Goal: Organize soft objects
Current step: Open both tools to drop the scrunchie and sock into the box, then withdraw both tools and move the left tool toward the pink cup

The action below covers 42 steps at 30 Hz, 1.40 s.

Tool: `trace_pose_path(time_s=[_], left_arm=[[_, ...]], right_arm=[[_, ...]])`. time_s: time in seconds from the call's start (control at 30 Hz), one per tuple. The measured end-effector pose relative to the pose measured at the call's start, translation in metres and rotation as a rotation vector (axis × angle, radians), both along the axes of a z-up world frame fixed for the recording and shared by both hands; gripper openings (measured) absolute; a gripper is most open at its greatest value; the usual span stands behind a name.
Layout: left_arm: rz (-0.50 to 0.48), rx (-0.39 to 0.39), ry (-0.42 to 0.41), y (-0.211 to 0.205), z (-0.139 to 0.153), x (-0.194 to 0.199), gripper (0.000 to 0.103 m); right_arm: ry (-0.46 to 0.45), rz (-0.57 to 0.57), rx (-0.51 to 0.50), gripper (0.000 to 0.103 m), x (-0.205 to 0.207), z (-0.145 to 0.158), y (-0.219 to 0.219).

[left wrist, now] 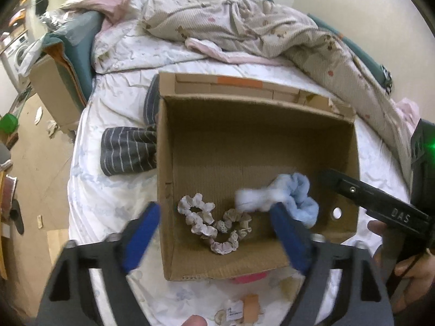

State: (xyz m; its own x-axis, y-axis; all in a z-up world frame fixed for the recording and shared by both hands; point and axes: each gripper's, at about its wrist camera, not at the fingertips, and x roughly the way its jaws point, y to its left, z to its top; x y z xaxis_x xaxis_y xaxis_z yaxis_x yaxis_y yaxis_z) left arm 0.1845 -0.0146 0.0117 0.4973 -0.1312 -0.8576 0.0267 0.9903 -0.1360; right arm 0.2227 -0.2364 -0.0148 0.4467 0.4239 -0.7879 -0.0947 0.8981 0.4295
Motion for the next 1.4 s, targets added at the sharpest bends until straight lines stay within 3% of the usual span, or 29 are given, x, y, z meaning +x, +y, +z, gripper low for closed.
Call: trace_pose_path(time_s=[0.23, 0.57, 1.4], left_arm=[[-0.011, 0.041, -0.058, 0.002, 0.015, -0.015, 0.096], [0.043, 0.054, -0.012, 0.019, 0.006, -0.047, 0.097], [0.084, 0.054, 0.079, 0.036, -0.025, -0.117, 0.097]], right_arm=[[-0.076, -0.022, 0.022, 0.103, -0.013, 0.020, -0.005], [-0.090, -0.007, -0.009, 0.103, -0.042, 0.030, -0.008], [0.049, 0.048, -0.044, 0.103, -0.126, -0.006, 0.017]])
